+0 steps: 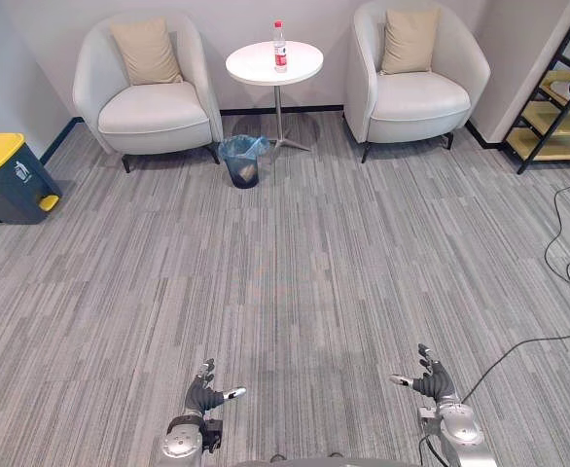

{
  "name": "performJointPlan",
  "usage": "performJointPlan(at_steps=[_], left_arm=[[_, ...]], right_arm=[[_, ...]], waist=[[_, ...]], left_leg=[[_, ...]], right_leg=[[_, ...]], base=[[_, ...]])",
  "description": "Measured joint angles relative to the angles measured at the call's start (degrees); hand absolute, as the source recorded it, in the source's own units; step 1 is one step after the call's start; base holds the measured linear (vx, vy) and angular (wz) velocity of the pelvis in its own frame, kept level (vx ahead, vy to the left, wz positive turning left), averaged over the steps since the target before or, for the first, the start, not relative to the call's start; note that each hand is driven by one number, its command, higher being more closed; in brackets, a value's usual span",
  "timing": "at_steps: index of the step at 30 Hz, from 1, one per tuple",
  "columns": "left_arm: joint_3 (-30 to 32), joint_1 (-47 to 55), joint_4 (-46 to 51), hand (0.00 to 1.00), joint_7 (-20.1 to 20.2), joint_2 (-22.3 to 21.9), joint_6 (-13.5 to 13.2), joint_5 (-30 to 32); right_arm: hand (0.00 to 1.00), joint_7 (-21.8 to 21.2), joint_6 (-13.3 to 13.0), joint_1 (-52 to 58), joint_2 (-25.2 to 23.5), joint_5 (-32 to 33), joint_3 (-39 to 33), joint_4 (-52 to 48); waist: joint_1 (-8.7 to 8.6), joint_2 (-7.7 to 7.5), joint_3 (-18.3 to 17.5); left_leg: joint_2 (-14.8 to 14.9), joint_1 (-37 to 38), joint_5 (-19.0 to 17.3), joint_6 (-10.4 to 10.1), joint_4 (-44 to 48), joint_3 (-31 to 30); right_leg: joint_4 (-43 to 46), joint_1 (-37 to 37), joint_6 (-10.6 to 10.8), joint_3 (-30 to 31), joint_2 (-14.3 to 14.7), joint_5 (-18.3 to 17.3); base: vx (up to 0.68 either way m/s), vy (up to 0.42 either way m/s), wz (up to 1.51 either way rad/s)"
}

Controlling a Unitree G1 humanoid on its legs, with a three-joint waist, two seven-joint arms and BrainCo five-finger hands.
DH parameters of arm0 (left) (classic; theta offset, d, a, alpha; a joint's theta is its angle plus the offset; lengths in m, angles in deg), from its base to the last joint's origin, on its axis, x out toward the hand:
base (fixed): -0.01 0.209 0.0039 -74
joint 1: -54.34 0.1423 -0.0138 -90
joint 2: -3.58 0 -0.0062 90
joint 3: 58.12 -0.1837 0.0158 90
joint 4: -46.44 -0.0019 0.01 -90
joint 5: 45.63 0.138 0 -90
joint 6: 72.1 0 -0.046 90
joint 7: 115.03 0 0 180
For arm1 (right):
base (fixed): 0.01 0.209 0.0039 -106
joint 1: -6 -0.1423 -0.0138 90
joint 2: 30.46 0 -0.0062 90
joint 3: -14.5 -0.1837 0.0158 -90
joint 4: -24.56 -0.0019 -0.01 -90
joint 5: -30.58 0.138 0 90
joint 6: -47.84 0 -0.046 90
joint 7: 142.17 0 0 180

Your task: Gather rubbish on tea table into small bin, then transfer packed bag to large trash can.

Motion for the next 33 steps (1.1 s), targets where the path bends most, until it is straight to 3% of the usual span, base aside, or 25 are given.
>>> performJointPlan(at_steps=[14,33], left_arm=[[0.7,0.4,-0.3,0.00,0.1,-0.8,0.0,0.0],[0.4,1.7,-0.7,0.00,0.2,-1.0,0.0,0.0]], right_arm=[[0.00,0.0,0.0,-0.4,-0.3,1.7,0.0,2.9],[0.00,0.1,0.0,-0.8,-1.3,3.9,-0.1,3.5]], waist=[[-0.01,-0.41,0.2],[0.32,-0.61,0.4]], left_leg=[[-0.1,0.1,2.7,0.9,-3.0,0.2],[0.2,-0.2,2.0,0.8,-3.4,2.8]], right_leg=[[-2.1,-0.4,-0.9,0.0,0.2,2.5],[-2.8,-1.3,-0.9,2.9,0.7,2.5]], base=[[-0.06,-0.017,0.00],[-0.02,-0.014,-0.06]])
